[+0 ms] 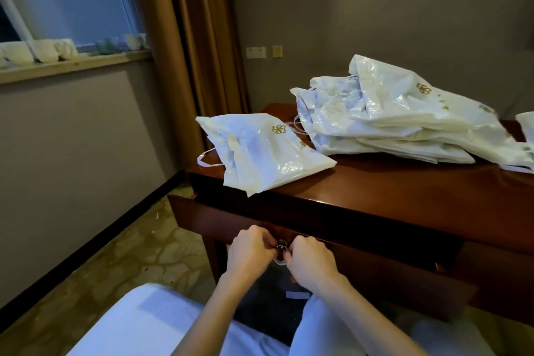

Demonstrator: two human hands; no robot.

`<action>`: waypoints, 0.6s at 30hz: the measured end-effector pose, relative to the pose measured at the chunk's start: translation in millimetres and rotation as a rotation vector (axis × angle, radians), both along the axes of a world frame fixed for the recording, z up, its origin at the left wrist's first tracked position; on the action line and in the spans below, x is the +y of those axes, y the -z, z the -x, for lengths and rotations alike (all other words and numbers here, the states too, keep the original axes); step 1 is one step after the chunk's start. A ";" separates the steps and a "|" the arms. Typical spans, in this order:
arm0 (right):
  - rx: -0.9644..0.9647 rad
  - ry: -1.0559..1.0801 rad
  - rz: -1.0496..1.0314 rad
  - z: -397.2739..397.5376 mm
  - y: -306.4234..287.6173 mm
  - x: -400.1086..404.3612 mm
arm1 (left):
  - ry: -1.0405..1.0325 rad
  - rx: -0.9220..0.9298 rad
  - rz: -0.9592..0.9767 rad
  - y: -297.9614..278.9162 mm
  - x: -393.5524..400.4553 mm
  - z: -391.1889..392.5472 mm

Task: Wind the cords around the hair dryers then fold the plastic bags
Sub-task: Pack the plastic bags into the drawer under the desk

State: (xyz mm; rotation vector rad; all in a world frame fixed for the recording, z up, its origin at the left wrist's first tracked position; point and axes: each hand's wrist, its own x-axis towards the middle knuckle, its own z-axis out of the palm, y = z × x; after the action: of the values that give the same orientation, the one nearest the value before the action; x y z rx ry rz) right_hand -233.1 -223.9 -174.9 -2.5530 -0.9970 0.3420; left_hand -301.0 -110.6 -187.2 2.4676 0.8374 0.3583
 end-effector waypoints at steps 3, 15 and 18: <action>-0.100 -0.151 0.145 32.4 -22.8 -5.8 | 0.034 0.105 0.014 -7.8 -1.9 30.6; 0.136 -0.272 -0.026 30.7 -44.7 -0.5 | 0.087 0.189 -0.186 -58.4 15.1 92.0; 0.259 -0.299 0.046 26.7 -32.0 3.0 | 0.088 0.371 -0.189 -55.1 13.0 82.7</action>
State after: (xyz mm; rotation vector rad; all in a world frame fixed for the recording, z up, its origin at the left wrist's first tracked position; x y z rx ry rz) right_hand -259.7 -220.9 -142.8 -2.3187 -1.2783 0.7632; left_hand -383.7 -97.6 -132.2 2.7860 0.8690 -0.0606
